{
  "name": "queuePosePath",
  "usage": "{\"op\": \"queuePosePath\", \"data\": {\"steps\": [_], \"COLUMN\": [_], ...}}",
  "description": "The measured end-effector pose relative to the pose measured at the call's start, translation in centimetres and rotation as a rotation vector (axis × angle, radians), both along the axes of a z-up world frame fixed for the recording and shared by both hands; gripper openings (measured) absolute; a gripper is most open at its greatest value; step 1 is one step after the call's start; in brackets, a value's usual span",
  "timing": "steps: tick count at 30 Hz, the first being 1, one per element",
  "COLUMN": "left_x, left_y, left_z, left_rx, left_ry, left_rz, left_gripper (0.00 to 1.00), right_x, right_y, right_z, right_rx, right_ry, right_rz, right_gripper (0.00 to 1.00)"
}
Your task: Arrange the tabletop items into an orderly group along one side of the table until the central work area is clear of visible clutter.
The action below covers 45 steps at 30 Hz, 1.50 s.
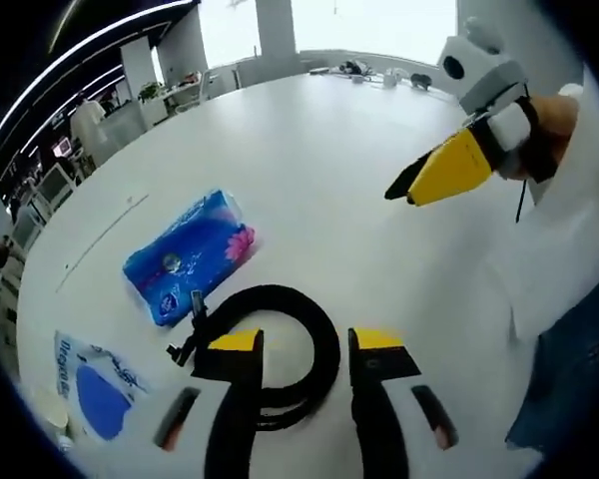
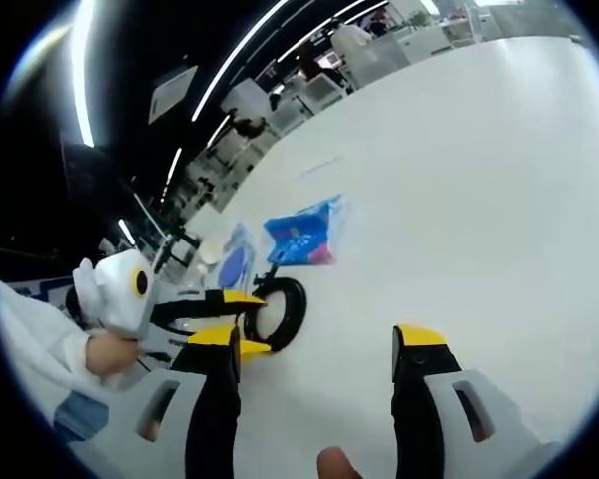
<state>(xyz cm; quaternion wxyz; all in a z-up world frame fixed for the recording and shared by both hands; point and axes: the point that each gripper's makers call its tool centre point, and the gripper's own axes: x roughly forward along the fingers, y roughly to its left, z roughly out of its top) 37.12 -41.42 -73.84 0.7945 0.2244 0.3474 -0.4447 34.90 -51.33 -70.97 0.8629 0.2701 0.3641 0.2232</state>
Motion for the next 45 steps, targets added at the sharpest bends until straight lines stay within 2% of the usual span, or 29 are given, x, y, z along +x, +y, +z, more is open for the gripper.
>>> {"op": "queuePosePath", "data": {"steps": [3,5,9,11,13,17,24,29,32,34,40,45], "left_x": [0.8,1.6,2.2,2.2,2.2,1.9,0.1,-0.9,-1.5,-1.6,-1.4,-1.6], "left_y": [0.0,0.1,1.2,1.8,2.2,2.6,4.1,5.6,6.7,7.6,9.8,12.2], "left_z": [1.6,3.0,3.7,3.8,4.3,5.7,6.9,7.7,8.5,8.7,9.0,8.9], "left_rx": [-0.083,-0.139,-0.149,-0.148,-0.168,-0.225,-0.218,-0.213,-0.212,-0.215,-0.232,-0.240], "left_ry": [-0.041,-0.090,-0.087,-0.080,-0.085,-0.089,-0.104,-0.113,-0.139,-0.150,-0.158,-0.153], "left_rz": [0.033,0.071,0.148,0.177,0.198,0.242,0.291,0.332,0.337,0.337,0.369,0.356], "left_gripper": [0.47,0.61,0.81,0.86,0.87,0.86,0.84,0.84,0.83,0.82,0.81,0.81], "right_x": [-0.4,-0.5,-0.4,-0.3,-0.3,-1.0,-2.9,-3.3,-3.3,-3.1,-2.7,-3.0], "right_y": [0.0,-0.1,0.0,0.0,0.0,0.6,1.9,2.6,2.9,2.9,3.1,4.4], "right_z": [-0.1,-0.2,0.1,0.1,0.2,0.0,-0.3,-0.4,0.1,1.0,1.7,1.3], "right_rx": [-0.001,-0.011,-0.033,-0.037,-0.037,-0.030,0.006,0.028,0.029,0.023,0.011,0.009], "right_ry": [0.001,0.002,-0.010,-0.012,-0.012,-0.007,0.010,0.009,0.005,-0.024,-0.049,-0.050], "right_rz": [0.005,0.006,0.007,0.008,0.010,0.041,0.092,0.109,0.120,0.133,0.111,0.076], "right_gripper": [0.60,0.64,0.74,0.78,0.83,0.83,0.81,0.81,0.81,0.81,0.80,0.79]}}
